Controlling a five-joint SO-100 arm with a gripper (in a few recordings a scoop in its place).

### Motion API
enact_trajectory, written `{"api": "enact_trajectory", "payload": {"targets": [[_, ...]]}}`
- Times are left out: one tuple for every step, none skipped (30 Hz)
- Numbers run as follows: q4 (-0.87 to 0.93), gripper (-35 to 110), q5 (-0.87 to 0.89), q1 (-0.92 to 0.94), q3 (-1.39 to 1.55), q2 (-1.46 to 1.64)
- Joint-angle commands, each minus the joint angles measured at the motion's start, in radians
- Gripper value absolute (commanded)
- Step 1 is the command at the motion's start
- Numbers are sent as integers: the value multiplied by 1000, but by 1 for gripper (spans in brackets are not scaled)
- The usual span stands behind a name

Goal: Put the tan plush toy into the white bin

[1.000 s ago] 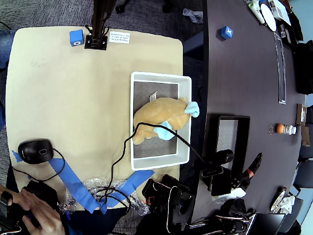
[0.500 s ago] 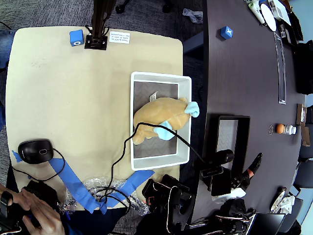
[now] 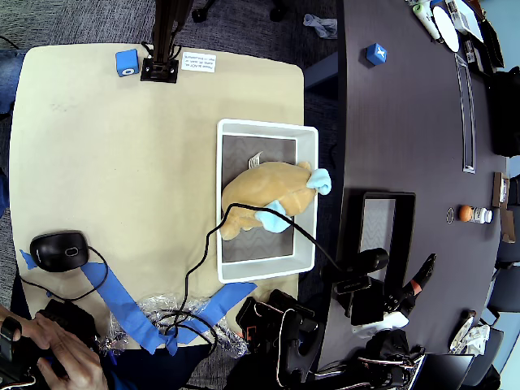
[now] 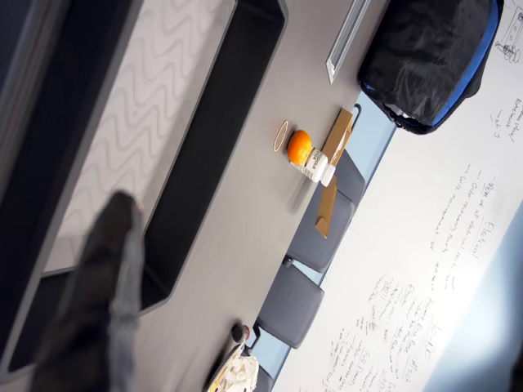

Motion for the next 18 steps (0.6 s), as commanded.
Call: {"api": "enact_trajectory", "payload": {"targets": [[12, 67, -11, 15, -17, 15], [12, 67, -11, 17, -17, 15], [12, 67, -11, 17, -17, 15], [12, 67, -11, 17, -17, 15], [12, 67, -11, 17, -17, 15], [12, 67, -11, 17, -17, 15], [12, 67, -11, 17, -17, 15], [12, 67, -11, 17, -17, 15], [12, 67, -11, 17, -17, 15], [12, 67, -11, 17, -17, 15], [12, 67, -11, 17, -17, 15], [12, 67, -11, 17, -17, 15], [12, 67, -11, 17, -17, 15], [12, 67, -11, 17, -17, 15], [12, 67, -11, 17, -17, 15], [12, 67, -11, 17, -17, 15], [12, 67, -11, 17, -17, 15], [12, 67, -11, 17, -17, 15]]}}
